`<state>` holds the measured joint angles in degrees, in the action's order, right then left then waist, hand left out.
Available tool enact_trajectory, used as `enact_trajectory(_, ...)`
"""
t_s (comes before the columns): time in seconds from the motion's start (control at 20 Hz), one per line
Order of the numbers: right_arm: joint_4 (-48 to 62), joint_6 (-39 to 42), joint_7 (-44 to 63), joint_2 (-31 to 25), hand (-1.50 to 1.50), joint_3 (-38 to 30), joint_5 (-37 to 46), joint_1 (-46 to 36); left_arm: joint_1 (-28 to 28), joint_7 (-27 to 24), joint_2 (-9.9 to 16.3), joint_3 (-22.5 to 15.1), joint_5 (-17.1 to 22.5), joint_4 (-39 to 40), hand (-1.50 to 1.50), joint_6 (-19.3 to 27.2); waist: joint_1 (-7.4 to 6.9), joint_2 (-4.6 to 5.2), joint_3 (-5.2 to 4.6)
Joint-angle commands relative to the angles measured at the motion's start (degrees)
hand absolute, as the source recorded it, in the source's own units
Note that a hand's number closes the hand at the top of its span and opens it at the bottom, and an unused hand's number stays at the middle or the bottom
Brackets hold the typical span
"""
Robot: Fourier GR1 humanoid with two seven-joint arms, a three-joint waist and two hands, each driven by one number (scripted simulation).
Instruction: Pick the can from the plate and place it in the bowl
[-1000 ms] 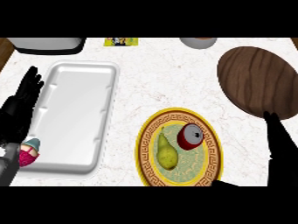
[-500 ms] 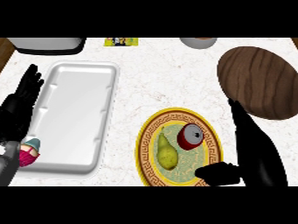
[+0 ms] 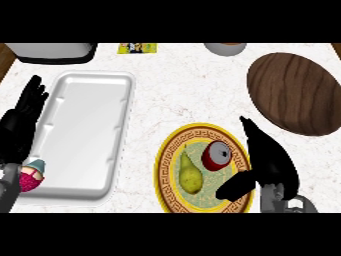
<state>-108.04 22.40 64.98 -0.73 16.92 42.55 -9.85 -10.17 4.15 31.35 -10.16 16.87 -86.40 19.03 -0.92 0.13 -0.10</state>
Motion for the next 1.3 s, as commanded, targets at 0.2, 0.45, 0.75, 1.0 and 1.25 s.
enact_trajectory(0.2, 8.5, 5.8, 8.0, -0.3, -1.5, -1.5, 7.0, -11.2, 0.6, -1.1, -2.9, 0.0, -1.9, 1.7, 0.0, 0.5, 0.49, -0.03, 0.04)
enact_trajectory(0.45, 9.5, 0.7, 8.5, 0.7, -1.5, 3.5, 7.4, -5.9, 4.1, -0.9, -1.1, 2.4, -1.5, -2.0, 0.0, -1.9, 0.43, -0.2, 0.08)
enact_trajectory(0.75, 12.9, -2.1, 12.4, 0.7, -1.5, 7.9, 3.5, -6.3, 1.8, -2.7, -3.9, 2.6, -3.0, 2.6, 0.0, -2.4, 0.69, -0.09, 0.06)
enact_trajectory(1.0, 14.2, -6.9, 9.4, 0.7, -1.5, 9.4, 4.2, -3.1, 1.6, -1.1, -3.8, 4.2, -3.5, 1.0, 0.0, -3.5, 0.81, -0.15, 0.09)
enact_trajectory(1.25, 15.7, -7.1, 8.6, 0.7, -1.5, 6.7, 6.5, -5.1, 3.1, -0.3, -4.4, 4.3, -5.2, -1.3, 0.0, -3.1, 0.73, -0.19, 0.09)
